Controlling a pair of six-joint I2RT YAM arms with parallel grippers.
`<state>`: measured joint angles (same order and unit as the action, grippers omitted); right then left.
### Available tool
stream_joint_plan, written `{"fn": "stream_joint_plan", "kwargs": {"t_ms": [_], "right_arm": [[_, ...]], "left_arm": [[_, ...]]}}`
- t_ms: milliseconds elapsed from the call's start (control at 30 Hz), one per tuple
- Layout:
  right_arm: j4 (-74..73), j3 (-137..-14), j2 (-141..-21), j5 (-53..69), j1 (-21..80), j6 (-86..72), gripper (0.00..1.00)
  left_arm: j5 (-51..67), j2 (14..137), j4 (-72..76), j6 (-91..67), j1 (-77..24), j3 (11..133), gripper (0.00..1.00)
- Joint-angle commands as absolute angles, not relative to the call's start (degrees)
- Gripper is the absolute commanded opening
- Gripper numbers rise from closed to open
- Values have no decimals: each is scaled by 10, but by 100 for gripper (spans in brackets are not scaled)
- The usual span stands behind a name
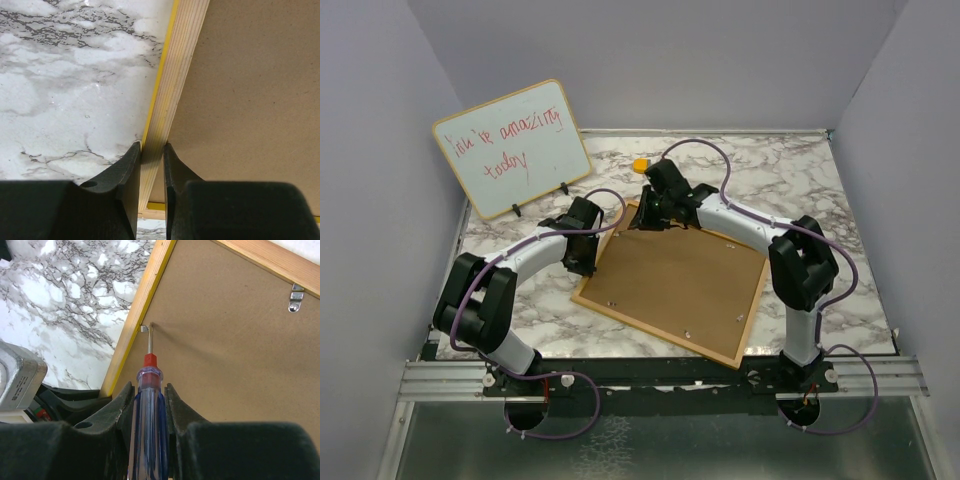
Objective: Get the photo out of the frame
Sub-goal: Release the photo frame item from the photo frame.
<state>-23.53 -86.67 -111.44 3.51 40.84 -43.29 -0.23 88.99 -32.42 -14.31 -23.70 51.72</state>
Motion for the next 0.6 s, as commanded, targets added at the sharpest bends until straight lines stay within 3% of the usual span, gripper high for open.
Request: {"fn": "stream_joint_plan", "kwargs": {"t_ms": [0,567], "right_arm": [[-225,-862,-1130,67,415,-421,1],[-261,-891,-1151,38,414,-414,0]], "left_arm": [[-18,879,-319,-146,-236,509,6],[-26,878,-317,-146,-236,508,6]]}}
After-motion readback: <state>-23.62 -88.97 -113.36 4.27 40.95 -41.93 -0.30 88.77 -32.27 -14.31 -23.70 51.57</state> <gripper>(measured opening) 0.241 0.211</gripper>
